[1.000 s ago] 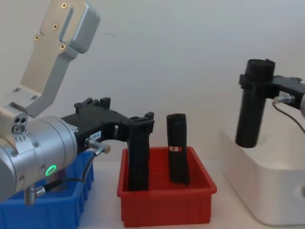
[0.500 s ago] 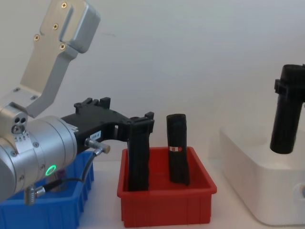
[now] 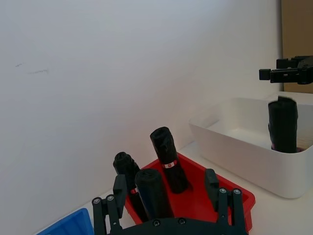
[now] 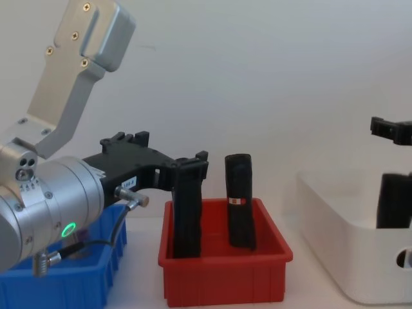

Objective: Pick the cotton swabs from the blue box and place them into the white box.

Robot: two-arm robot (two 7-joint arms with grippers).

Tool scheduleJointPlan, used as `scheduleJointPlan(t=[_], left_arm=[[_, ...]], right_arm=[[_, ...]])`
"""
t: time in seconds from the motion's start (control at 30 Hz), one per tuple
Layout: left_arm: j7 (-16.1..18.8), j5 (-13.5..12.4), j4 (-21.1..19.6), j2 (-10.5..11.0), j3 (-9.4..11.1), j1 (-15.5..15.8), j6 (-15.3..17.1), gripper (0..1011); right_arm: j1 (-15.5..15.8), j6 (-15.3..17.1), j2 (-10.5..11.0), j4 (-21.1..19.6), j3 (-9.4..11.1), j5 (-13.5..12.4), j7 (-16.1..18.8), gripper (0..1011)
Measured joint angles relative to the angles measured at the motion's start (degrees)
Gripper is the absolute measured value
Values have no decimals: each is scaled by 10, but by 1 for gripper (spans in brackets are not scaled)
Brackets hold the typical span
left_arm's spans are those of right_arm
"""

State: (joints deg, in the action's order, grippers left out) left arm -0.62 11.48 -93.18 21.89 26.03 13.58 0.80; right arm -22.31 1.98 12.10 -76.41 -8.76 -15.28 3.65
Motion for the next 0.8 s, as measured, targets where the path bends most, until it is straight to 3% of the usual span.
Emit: scheduleJointPlan(t=[0.13, 0.27, 0.8], left_arm=[[0, 0, 0, 0, 0, 0, 0, 1004], [0, 0, 0, 0, 0, 0, 0, 1004], [0, 0, 0, 0, 0, 0, 0, 1004]], right_arm=[[1, 1, 1, 0, 1, -3, 6, 927], [2, 2, 2, -1, 2, -5, 9, 1002], [4, 3, 3, -1, 4, -8, 15, 1002]])
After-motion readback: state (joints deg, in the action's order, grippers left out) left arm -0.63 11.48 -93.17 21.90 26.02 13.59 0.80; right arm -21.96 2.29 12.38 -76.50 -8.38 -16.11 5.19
